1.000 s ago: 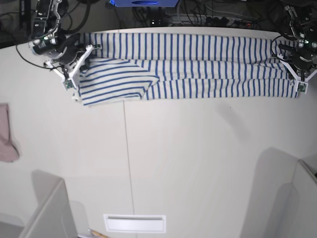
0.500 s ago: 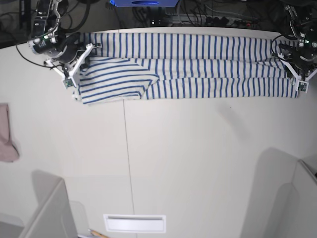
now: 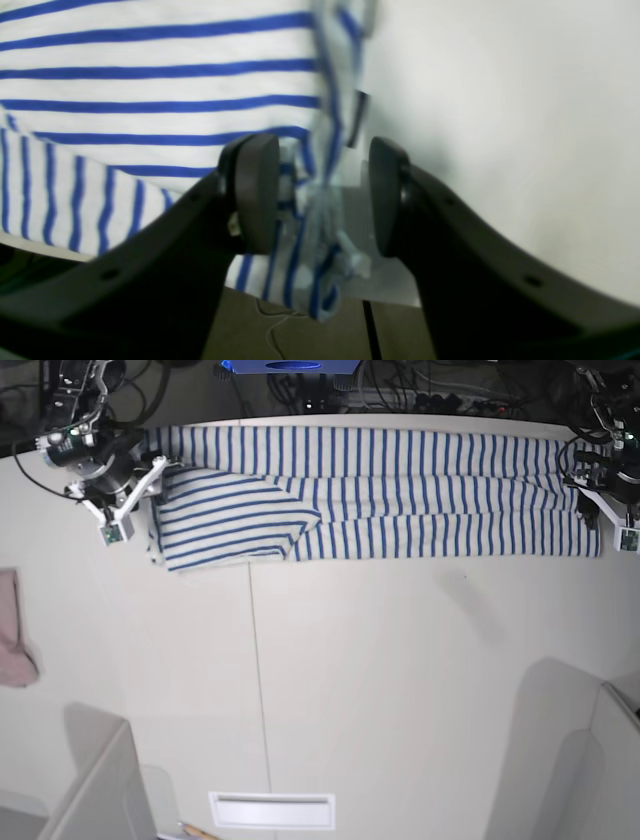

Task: Fold the T-shirt properly
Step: 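Lay the folded hem down near the collar edge with both grippers, then release the strip end with the left gripper and regrasp it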

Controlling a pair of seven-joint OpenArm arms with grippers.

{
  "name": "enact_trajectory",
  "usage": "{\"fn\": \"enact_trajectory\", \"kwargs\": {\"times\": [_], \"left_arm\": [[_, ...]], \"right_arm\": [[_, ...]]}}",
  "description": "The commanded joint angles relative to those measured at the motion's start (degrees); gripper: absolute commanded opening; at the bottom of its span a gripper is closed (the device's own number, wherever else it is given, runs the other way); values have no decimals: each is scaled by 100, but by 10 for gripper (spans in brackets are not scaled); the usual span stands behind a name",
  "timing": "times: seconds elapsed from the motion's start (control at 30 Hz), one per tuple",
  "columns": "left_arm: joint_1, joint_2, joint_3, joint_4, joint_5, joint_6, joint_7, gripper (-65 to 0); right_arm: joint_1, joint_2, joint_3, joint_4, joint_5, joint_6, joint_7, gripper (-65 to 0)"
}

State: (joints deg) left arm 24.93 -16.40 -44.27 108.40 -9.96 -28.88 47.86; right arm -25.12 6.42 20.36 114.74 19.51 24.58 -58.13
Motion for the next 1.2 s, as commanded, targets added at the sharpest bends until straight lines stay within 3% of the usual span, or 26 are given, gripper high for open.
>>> {"fn": "enact_trajectory", "kwargs": {"times": [0.0, 0.07, 0.1, 0.13, 0.47, 0.83, 1.0, 1.17], "left_arm": [[0, -17, -8, 92, 7, 36, -69, -383], [-36, 141, 10, 74, 7, 36, -69, -587], [-44, 238, 10, 48, 15, 36, -87, -650], [-44, 300, 10, -5, 15, 36, -95, -650], [-475, 326, -26, -1438, 86, 36, -122, -650], [-1688, 317, 10, -2387, 94, 80, -69, -650], [-2022, 308, -8, -2422, 94, 80, -69, -650], [-2137, 150, -78, -2053, 42, 62, 388, -650]], "right_arm": [[11, 57, -124, 100, 49, 70, 85, -422], [3, 49, -414, 91, 49, 272, 156, -539], [-6, 31, -572, 73, 49, 395, 252, -624], [-6, -4, -687, 56, 49, 474, 314, -650], [345, -92, -818, -946, 14, 518, 367, -650], [1647, 31, -511, -2265, 14, 518, 446, -650], [2192, 172, -511, -2555, 14, 61, 446, -650], [2341, 189, -511, -2142, 32, 43, 305, -650]]}}
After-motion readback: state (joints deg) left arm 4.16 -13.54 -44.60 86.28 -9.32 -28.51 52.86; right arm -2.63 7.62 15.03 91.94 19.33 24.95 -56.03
